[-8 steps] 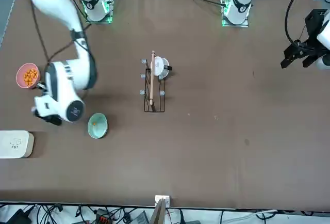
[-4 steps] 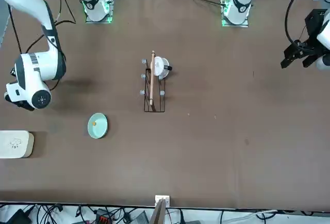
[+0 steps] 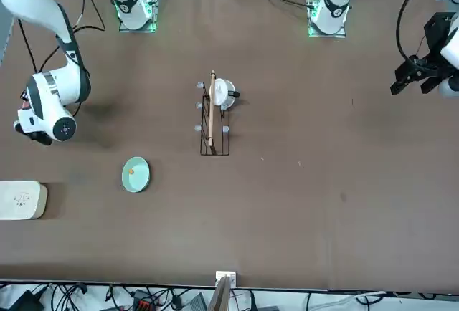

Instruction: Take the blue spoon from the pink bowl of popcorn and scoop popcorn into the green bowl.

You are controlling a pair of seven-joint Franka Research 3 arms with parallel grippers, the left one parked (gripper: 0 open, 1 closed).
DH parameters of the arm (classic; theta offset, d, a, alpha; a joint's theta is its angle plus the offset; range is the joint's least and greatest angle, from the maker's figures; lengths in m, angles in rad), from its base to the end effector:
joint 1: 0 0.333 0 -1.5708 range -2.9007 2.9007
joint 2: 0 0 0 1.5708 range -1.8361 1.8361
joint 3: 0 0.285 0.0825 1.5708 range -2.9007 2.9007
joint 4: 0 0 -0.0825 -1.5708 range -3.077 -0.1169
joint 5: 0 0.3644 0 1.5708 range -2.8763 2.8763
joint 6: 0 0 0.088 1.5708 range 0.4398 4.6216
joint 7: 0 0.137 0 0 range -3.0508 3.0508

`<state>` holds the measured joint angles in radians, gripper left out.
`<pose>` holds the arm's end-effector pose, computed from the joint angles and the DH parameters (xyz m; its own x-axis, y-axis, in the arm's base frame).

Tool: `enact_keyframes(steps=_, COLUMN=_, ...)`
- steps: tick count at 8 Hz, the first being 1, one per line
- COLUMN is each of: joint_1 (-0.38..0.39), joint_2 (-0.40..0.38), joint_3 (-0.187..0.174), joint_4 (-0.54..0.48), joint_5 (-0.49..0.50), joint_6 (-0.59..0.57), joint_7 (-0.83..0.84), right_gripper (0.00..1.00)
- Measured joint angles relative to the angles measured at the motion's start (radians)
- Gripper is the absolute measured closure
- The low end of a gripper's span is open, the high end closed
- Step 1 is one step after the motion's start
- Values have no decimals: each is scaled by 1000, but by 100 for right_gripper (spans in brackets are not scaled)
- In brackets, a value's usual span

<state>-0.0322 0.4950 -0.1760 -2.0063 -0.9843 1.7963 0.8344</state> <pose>0.4829 -0.2012 0.1824 0.8821 -0.4648 -0.0764 -0.1422 -0.4174 0.8975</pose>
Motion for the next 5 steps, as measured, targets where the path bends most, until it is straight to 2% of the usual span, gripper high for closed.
enact_keyframes(steps=2, joint_1=0, joint_2=6, joint_3=6, joint_4=2, joint_5=0, joint_6=0, joint_7=14, right_gripper=35)
enact_keyframes(steps=3, joint_1=0, joint_2=-5, joint_3=8, joint_4=7, joint_5=10, joint_6=0, joint_7=16, right_gripper=13)
enact_keyframes(steps=4, joint_1=0, joint_2=-28, joint_3=10, joint_4=14, joint_5=56, joint_6=1, joint_7=16, right_gripper=0)
enact_keyframes(steps=5, joint_1=1, joint_2=-59, joint_3=15, joint_4=26, joint_5=129, joint_6=1, joint_7=13, right_gripper=0)
